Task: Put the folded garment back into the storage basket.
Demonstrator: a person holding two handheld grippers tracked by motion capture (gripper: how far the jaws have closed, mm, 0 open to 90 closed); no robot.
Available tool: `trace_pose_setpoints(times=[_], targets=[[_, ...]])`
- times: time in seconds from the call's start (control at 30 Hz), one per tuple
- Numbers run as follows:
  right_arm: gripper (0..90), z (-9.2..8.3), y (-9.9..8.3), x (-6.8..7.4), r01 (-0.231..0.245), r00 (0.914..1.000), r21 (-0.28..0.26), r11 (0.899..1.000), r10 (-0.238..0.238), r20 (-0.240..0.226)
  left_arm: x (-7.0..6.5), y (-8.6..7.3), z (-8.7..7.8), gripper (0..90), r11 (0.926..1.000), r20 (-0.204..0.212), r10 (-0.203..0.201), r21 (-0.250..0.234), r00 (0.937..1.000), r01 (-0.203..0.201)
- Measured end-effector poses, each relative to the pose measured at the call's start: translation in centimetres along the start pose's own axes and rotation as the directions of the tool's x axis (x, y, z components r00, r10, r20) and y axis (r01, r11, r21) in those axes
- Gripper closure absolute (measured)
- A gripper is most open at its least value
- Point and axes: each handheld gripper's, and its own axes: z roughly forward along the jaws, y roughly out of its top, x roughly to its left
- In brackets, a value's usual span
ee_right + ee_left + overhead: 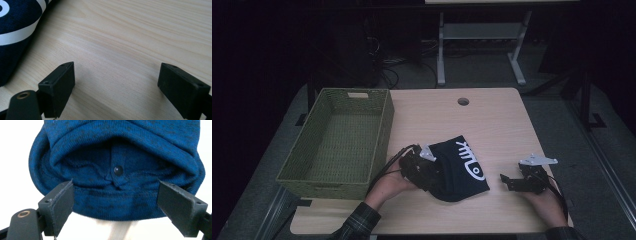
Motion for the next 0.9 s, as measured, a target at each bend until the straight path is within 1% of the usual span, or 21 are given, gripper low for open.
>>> trace_pose_setpoints(times=[0.07, 0.1, 0.23, 0.33, 0.37, 0.47, 0.63, 0.7, 0.8, 0.9], targets=[[13.9, 0.0, 0.0, 0.0, 0.000, 1.0000, 0.000, 1.000, 0.000, 0.000, 0.1, 0.4, 0.3, 13.9, 0.9997, 0.000, 0.016, 0.016, 0.9999, -0.016], [13.8, 0.0, 0.0, 0.0, 0.000, 1.0000, 0.000, 1.000, 0.000, 0.000, 0.2, 0.5, 0.5, 13.9, 0.9992, 0.008, 0.025, 0.031, 0.9997, -0.025], [13.9, 0.0, 0.0, 0.0, 0.001, 1.0000, 0.000, 1.000, -0.001, 0.000, 0.5, 1.0, 1.2, 13.9, 0.9980, 0.041, 0.034, 0.052, 0.9986, -0.036], [13.9, 0.0, 0.0, 0.0, 0.000, 1.0000, 0.000, 1.000, 0.000, 0.001, 0.6, 1.2, 1.9, 13.9, 0.9964, 0.045, 0.043, 0.071, 0.9980, -0.046], [13.9, 0.0, 0.0, 0.0, 0.000, 1.0000, 0.000, 1.000, 0.000, 0.001, 0.6, 1.3, 2.1, 13.9, 0.9948, 0.050, 0.053, 0.085, 0.9974, -0.057], [13.8, 0.0, 0.0, 0.0, -0.003, 1.0000, 0.001, 1.000, 0.003, 0.003, 0.8, 1.4, 2.8, 13.8, 0.9939, 0.066, 0.049, 0.096, 0.9966, -0.055], [13.8, 0.0, 0.0, 0.0, -0.007, 1.0000, 0.002, 1.000, 0.007, 0.004, 1.1, 1.4, 3.5, 14.0, 0.9896, 0.077, 0.051, 0.130, 0.9957, -0.061], [13.8, 0.0, 0.0, 0.0, -0.008, 1.0000, 0.002, 1.000, 0.008, 0.005, 1.1, 1.4, 3.6, 14.3, 0.9889, 0.079, 0.057, 0.133, 0.9952, -0.067], [13.8, 0.0, 0.0, 0.0, -0.010, 0.9999, 0.002, 1.000, 0.010, 0.006, 1.1, 1.4, 3.6, 17.7, 0.9884, 0.087, 0.055, 0.137, 0.9947, -0.067], [13.8, 0.0, 0.0, 0.0, -0.012, 0.9999, 0.003, 1.000, 0.012, 0.008, 1.1, 1.4, 3.4, 25.2, 0.9881, 0.090, 0.059, 0.136, 0.9941, -0.071]])
